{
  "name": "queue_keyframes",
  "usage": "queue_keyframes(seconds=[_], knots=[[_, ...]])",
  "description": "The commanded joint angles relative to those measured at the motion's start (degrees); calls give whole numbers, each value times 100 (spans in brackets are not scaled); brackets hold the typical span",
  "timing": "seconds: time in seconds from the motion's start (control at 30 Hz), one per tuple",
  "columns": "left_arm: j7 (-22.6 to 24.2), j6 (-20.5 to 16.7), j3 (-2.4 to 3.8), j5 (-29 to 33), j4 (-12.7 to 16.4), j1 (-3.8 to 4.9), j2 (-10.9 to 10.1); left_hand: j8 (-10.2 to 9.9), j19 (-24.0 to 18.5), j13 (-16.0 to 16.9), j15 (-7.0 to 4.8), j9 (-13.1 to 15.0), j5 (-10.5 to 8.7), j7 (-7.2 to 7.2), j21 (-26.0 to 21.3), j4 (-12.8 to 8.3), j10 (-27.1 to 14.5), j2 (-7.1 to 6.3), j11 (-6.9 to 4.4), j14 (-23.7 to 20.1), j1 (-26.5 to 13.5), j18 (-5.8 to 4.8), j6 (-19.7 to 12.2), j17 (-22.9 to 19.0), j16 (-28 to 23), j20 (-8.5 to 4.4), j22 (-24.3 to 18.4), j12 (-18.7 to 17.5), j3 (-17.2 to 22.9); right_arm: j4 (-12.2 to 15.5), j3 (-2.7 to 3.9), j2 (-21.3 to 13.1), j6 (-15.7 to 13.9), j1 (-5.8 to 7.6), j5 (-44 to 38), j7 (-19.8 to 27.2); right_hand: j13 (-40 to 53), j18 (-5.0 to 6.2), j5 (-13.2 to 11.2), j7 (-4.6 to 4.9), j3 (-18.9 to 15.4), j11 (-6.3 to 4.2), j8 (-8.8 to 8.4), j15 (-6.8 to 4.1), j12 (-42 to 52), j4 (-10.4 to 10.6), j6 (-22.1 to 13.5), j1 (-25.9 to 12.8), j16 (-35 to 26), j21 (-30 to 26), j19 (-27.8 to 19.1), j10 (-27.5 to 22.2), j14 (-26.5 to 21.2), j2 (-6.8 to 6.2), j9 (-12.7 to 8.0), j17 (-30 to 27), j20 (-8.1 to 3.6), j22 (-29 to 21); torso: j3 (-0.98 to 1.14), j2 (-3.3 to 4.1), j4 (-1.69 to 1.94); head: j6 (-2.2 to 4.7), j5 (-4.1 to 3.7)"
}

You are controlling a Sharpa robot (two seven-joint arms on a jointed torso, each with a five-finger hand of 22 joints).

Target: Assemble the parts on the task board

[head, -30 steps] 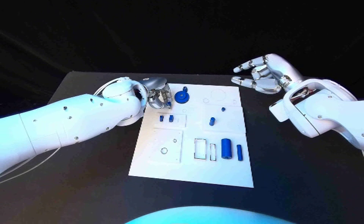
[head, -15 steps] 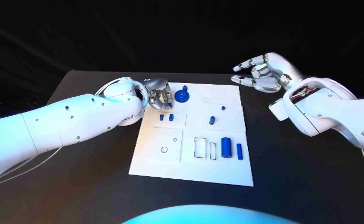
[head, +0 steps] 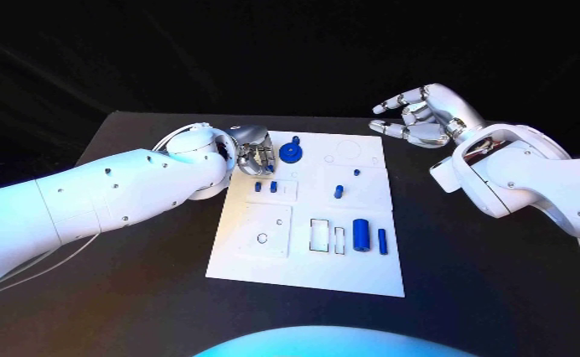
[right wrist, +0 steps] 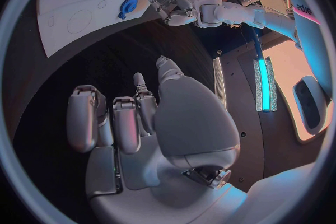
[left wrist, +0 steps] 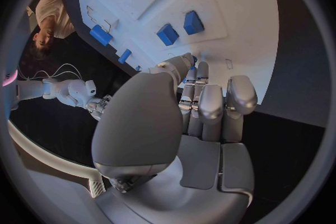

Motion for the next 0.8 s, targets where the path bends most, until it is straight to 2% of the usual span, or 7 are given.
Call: queue_keyframes(seconds=[0.03, 0.8], knots=[[-31, 111, 1, 16, 8, 0, 7, -37, 39, 7, -25, -4, -28, -2, 33, -5, 48, 21, -1, 31, -28, -61, 26, -2, 15, -13, 7, -34, 35, 3, 0, 5, 17, -5, -32, 53, 405, 36, 30, 0, -12, -8, 29, -23, -33, -2, 36, -30, -20, -21, -30, -23, 428, 26, -7, 891, 3, 671, 1, 2, 0, -2, 3], [-46, 151, -11, -23, -95, -9, 107, -37, 58, 11, -29, -6, -32, -3, 48, -11, 61, 21, -3, 38, -33, -66, 39, 11, 24, -15, 27, -39, 36, 16, 0, -9, 18, -6, -32, 52, 405, 36, 30, 0, -12, -8, 29, -23, -33, -2, 36, -30, -20, -21, -30, -23, 428, 26, -7, 891, 3, 671, 5, 3, -3, 15, -7]])
